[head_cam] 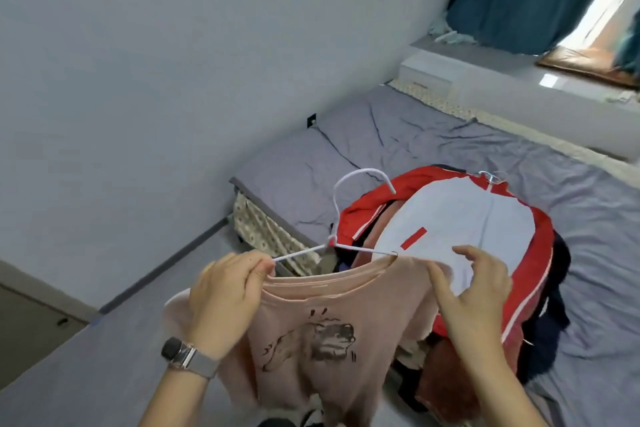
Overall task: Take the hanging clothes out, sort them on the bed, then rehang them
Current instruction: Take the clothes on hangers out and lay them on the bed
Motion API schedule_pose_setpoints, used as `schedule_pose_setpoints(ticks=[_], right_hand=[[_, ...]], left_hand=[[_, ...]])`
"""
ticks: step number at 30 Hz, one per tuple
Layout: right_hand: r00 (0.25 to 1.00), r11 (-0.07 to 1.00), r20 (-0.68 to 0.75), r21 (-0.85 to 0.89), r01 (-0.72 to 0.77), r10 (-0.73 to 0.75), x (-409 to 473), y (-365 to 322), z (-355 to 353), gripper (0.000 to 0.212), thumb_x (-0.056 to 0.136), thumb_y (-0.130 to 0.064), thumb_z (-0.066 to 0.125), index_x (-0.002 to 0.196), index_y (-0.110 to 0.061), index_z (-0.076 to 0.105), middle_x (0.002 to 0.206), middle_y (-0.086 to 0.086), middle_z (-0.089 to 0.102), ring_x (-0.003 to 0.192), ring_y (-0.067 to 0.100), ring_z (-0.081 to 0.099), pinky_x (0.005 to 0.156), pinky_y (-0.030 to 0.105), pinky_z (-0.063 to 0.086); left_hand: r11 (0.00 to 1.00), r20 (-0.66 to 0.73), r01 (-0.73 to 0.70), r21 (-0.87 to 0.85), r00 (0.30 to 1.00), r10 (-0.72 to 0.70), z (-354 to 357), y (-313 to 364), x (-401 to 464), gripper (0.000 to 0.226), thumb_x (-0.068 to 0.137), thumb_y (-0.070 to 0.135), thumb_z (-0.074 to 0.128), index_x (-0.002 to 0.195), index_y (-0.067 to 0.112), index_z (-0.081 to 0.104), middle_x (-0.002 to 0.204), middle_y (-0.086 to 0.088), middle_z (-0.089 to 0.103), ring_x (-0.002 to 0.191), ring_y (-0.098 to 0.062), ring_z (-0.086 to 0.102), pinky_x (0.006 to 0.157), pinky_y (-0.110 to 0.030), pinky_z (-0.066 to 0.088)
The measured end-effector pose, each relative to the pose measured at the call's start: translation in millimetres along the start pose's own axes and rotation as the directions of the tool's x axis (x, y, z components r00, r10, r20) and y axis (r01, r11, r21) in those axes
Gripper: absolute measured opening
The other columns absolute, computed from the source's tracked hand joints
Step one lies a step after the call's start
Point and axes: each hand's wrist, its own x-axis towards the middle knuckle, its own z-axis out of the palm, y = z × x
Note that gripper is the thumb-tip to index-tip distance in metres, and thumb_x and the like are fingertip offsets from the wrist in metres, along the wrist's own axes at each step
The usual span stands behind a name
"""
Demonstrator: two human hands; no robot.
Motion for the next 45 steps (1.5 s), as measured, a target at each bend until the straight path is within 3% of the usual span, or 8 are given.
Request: schedule_pose_setpoints(ticks=[8,13,19,26,30,34,37,45], right_hand=[[0.732,0.886,0.678,0.299,-0.355,0.064,-31,-32,35,0.044,0.085,-0.029,0.067,0.124,-0.033,0.047,0.117,-0.009,0.057,0.099,-0.001,0.058,0.090,0.017,0.047],[0.766,0.823,0.639,0.395,-0.408,0.073,2,-42,29,0.031,0.091,-0.033,0.060,0.121,-0.035,0.054,0.119,-0.013,0.062,0.106,-0.004,0.059,0.089,0.027,0.052],[0.800,0.865,0.594,0.355,-0.354,0.084,44,-37,9,0.021,0.091,-0.036,0.058,0.111,-0.035,0.062,0.110,-0.015,0.067,0.100,-0.001,0.063,0.089,0.029,0.053],[0.924,0.981,0.382,-0.169,0.094,-0.023,63,-9,-17,0.016,0.094,-0.020,0.046,0.099,-0.030,0.058,0.086,-0.011,0.065,0.081,0.007,0.060,0.066,0.019,0.043],[0.978,0.988,0.209,-0.157,0.017,0.017,79,19,-32,0.018,0.090,-0.020,0.051,0.091,-0.033,0.063,0.082,-0.014,0.067,0.080,0.008,0.061,0.068,0.033,0.048],[0.982,0.987,0.102,-0.020,-0.159,0.160,119,38,-76,0.022,0.081,-0.014,0.066,0.070,-0.034,0.068,0.073,-0.022,0.069,0.074,-0.003,0.061,0.063,0.012,0.042],[0.967,0.970,0.132,0.077,-0.230,0.218,156,60,-101,0.006,0.077,-0.023,0.076,0.071,-0.022,0.073,0.072,0.002,0.071,0.070,0.013,0.061,0.064,0.027,0.041],[0.942,0.966,0.264,0.096,-0.240,0.208,313,144,-144,0.032,0.075,-0.040,0.075,0.078,-0.008,0.072,0.064,0.004,0.053,0.064,0.012,0.043,0.060,0.030,0.028]], left_hand=[[0.952,0.493,0.222,-0.209,0.865,-0.093,63,73,65,0.029,0.096,0.031,0.039,0.079,0.031,0.062,0.083,0.010,0.067,0.086,-0.013,0.060,0.076,-0.029,0.046],[0.117,0.779,0.784,-0.609,0.620,-0.094,81,107,75,0.016,0.093,0.005,0.044,0.090,0.001,0.059,0.077,-0.018,0.061,0.065,-0.020,0.062,0.060,-0.026,0.050],[-0.201,0.764,0.752,-0.628,0.645,0.026,99,140,95,0.009,0.100,0.012,0.037,0.094,0.014,0.044,0.096,-0.019,0.060,0.086,-0.026,0.062,0.070,-0.041,0.055],[0.235,0.644,0.600,-0.765,0.697,0.316,120,157,94,0.007,0.097,0.009,0.045,0.102,0.009,0.050,0.106,-0.013,0.061,0.098,-0.019,0.059,0.080,-0.025,0.051],[0.402,0.670,0.541,-0.739,0.652,0.355,135,177,112,0.021,0.097,0.013,0.046,0.115,0.015,0.056,0.119,-0.009,0.061,0.107,-0.018,0.062,0.094,-0.033,0.050],[0.688,0.516,0.180,-0.703,0.794,0.320,161,168,135,0.022,0.084,0.020,0.056,0.103,0.026,0.063,0.100,0.011,0.064,0.090,0.000,0.061,0.087,-0.021,0.047],[0.879,0.429,-0.017,-0.476,0.869,0.248,193,152,159,0.021,0.085,0.005,0.053,0.097,0.016,0.066,0.099,0.004,0.061,0.093,-0.007,0.057,0.088,-0.018,0.043],[0.952,0.496,-0.009,-0.305,0.852,0.167,269,182,233,0.024,0.085,0.002,0.051,0.103,0.011,0.065,0.100,0.000,0.055,0.097,-0.016,0.055,0.083,-0.018,0.037]])
